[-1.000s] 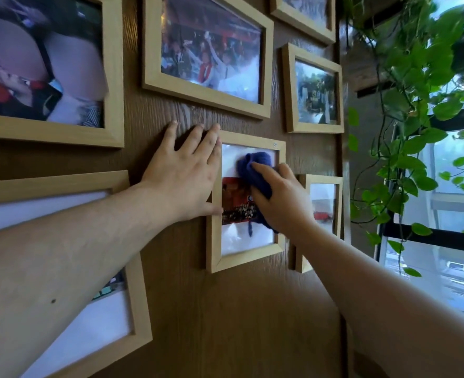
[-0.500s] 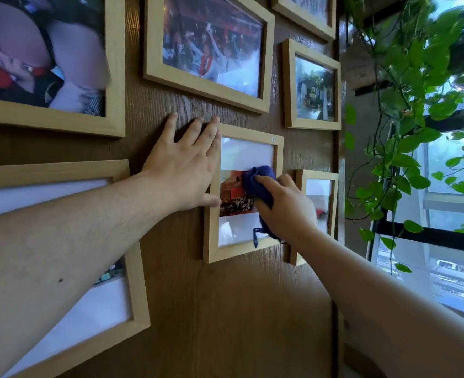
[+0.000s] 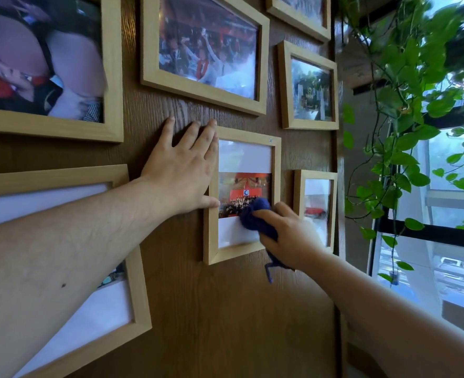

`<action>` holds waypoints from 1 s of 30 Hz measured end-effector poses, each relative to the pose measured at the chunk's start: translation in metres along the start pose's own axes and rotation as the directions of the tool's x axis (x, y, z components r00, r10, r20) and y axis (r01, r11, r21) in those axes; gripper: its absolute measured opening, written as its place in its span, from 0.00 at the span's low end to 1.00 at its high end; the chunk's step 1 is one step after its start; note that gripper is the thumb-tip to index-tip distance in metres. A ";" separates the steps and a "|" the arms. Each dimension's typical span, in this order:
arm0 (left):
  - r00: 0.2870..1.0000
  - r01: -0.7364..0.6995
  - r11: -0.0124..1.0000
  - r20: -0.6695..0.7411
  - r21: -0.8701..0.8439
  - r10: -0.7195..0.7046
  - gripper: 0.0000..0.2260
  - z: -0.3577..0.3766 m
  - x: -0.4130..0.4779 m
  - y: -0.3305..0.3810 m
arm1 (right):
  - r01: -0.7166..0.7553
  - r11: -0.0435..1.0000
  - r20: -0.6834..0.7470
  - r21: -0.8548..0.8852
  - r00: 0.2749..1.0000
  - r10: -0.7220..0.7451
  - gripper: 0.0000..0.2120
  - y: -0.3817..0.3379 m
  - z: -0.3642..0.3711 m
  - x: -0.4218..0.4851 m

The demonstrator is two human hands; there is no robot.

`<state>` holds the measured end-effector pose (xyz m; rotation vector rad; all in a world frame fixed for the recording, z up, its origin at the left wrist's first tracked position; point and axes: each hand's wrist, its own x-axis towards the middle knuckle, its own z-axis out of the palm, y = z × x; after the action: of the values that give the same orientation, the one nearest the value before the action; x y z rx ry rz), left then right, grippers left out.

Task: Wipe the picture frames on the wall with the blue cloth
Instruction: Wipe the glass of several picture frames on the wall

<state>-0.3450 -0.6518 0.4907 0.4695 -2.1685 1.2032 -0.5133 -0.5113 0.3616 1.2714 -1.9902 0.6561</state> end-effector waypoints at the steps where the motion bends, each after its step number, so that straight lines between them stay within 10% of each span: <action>1: 1.000 0.001 1.000 0.001 0.002 -0.001 0.53 0.000 0.000 0.000 | 0.062 0.998 0.045 0.016 0.997 -0.063 0.21 -0.007 -0.001 -0.003; 8: 1.000 0.015 1.000 0.016 0.005 -0.016 0.53 -0.003 -0.001 0.002 | 0.266 0.963 0.167 0.032 0.949 -0.268 0.23 -0.026 0.003 -0.009; 30: 0.998 -0.017 1.000 0.055 0.020 0.016 0.51 -0.013 -0.002 0.004 | 0.097 0.954 0.167 -0.282 0.985 -0.051 0.20 0.007 -0.032 -0.004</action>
<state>-0.3412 -0.6385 0.4919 0.4993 -2.2121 1.2356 -0.5097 -0.4837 0.3789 1.2411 -2.0642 0.2197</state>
